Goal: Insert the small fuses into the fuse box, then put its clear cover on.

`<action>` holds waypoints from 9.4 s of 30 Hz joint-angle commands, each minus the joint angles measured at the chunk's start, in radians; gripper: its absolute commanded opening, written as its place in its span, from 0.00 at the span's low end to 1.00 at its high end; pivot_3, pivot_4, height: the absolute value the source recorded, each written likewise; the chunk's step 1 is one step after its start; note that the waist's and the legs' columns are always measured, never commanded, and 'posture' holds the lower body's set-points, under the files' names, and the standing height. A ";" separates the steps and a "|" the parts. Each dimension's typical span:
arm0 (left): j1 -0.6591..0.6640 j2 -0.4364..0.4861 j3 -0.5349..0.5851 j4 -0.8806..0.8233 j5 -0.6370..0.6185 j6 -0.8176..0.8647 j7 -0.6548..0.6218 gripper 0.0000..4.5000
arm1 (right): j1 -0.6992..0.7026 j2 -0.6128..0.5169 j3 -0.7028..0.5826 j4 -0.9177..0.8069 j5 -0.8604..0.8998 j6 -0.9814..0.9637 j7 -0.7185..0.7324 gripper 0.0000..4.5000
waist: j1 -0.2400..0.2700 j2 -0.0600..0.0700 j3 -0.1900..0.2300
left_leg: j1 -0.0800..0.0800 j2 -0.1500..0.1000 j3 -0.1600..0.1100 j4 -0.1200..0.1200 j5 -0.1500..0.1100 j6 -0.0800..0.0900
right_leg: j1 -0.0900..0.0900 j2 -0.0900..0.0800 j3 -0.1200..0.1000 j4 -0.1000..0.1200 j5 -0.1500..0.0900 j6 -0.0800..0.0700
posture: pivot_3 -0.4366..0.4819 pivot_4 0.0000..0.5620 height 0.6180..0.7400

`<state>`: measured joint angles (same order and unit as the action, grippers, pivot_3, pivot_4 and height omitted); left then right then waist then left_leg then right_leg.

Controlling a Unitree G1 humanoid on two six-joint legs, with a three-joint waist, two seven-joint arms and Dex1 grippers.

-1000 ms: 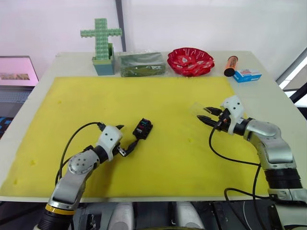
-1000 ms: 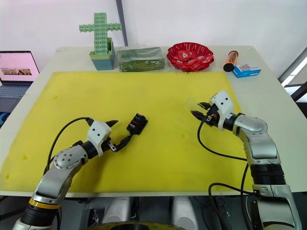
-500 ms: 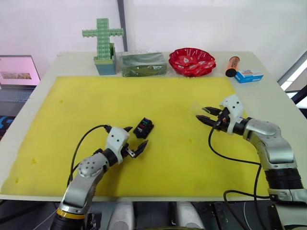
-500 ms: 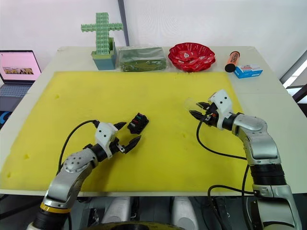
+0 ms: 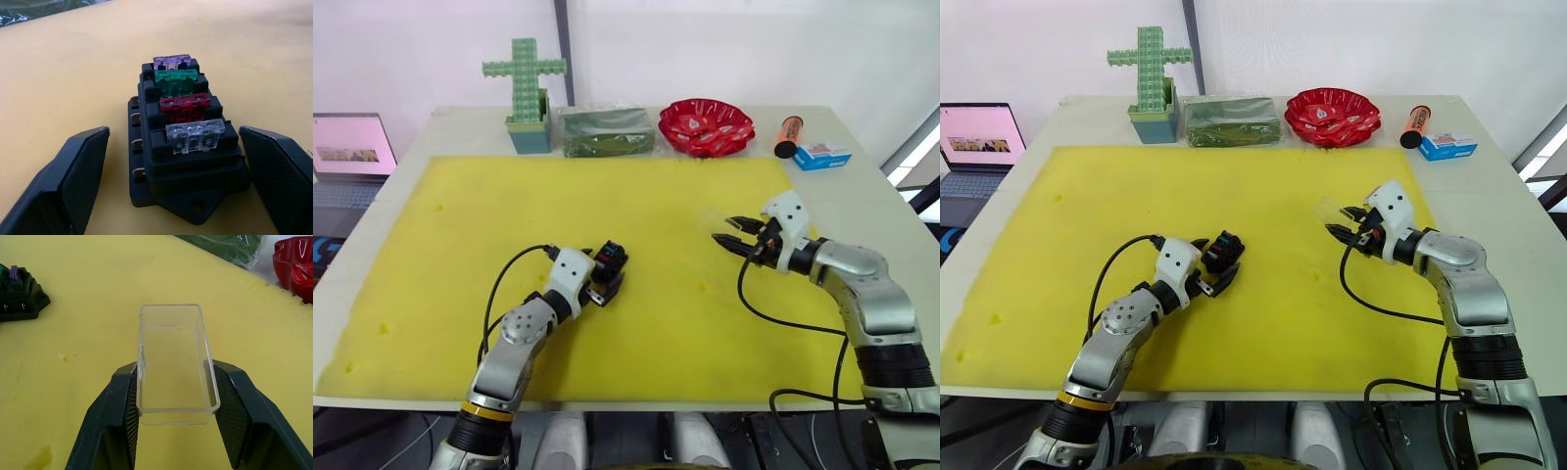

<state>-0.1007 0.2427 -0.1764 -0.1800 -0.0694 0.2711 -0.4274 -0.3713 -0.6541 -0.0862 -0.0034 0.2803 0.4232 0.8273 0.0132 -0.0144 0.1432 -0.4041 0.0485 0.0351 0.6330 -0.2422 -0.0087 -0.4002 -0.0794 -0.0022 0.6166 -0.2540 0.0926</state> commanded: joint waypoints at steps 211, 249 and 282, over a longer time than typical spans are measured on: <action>-0.322 0.128 -0.047 0.604 -0.171 -0.532 -0.935 0.62 | 0.031 0.101 0.371 -0.107 -0.177 -0.521 0.190 0.91 | -0.002 -0.001 -0.004 | 0.001 0.001 0.000 -0.002 -0.001 0.001 | 0.001 0.000 -0.001 -0.002 -0.003 -0.001 | 0.48 0.27 1.00; -0.312 0.124 -0.051 0.618 -0.159 -0.550 -0.926 0.62 | -0.102 0.051 0.424 -0.218 -0.115 -0.121 0.317 0.41 | -0.002 -0.001 -0.004 | 0.001 0.001 0.000 -0.002 0.000 0.001 | 0.001 0.000 -0.001 -0.002 -0.003 -0.001 | 0.48 0.27 1.00; -0.303 0.122 -0.056 0.607 -0.158 -0.553 -0.925 0.62 | -0.191 -0.003 0.465 -0.316 -0.136 0.182 0.293 0.41 | -0.001 -0.001 -0.004 | 0.001 0.001 -0.001 -0.002 0.000 0.001 | 0.001 -0.001 -0.001 -0.002 -0.003 -0.001 | 0.48 0.27 1.00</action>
<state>-0.4275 0.3683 -0.2133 0.4298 -0.2391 -0.2724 -1.3437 -0.5581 -0.6480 0.3873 -0.3094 0.1433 0.5849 1.1275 0.0118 -0.0151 0.1392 -0.4031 0.0493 0.0346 0.6315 -0.2427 -0.0080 -0.3996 -0.0799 -0.0035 0.6146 -0.2569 0.0911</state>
